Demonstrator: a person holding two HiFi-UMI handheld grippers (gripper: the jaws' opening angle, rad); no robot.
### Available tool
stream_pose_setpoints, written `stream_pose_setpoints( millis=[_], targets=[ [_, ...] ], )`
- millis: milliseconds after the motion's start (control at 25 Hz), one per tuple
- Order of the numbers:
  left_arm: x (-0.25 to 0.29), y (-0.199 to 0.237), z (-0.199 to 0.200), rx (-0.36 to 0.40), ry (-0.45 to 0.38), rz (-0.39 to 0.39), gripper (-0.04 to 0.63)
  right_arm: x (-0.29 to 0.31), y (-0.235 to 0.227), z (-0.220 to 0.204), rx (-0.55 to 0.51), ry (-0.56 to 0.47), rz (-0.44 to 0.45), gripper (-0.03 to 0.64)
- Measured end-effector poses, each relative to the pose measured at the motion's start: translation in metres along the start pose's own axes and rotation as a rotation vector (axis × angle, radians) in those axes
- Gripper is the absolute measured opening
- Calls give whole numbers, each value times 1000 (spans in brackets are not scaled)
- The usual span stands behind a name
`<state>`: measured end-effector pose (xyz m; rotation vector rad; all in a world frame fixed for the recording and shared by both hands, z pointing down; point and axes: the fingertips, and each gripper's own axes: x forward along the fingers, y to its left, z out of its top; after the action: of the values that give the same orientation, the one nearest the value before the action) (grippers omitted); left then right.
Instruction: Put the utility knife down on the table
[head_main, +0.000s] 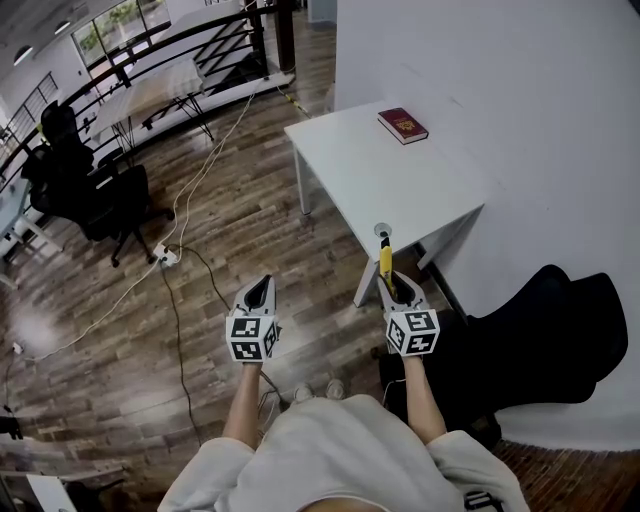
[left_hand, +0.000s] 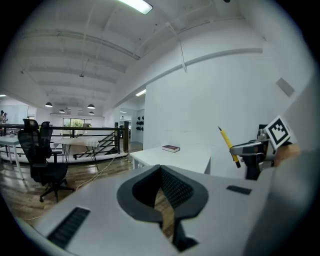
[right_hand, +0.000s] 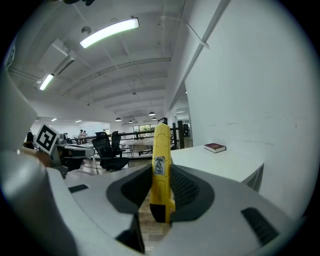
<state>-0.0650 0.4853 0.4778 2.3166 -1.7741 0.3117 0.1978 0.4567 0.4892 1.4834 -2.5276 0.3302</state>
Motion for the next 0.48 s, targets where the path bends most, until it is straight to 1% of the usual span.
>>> stream_pose_setpoints(
  millis=[320, 480],
  targets=[
    [20, -12, 1, -1, 9, 12, 6, 11, -20, 1, -4, 5, 24, 110],
    [28, -13, 1, -4, 10, 30, 6, 20, -31, -1, 2, 6, 38, 111]
  ],
)
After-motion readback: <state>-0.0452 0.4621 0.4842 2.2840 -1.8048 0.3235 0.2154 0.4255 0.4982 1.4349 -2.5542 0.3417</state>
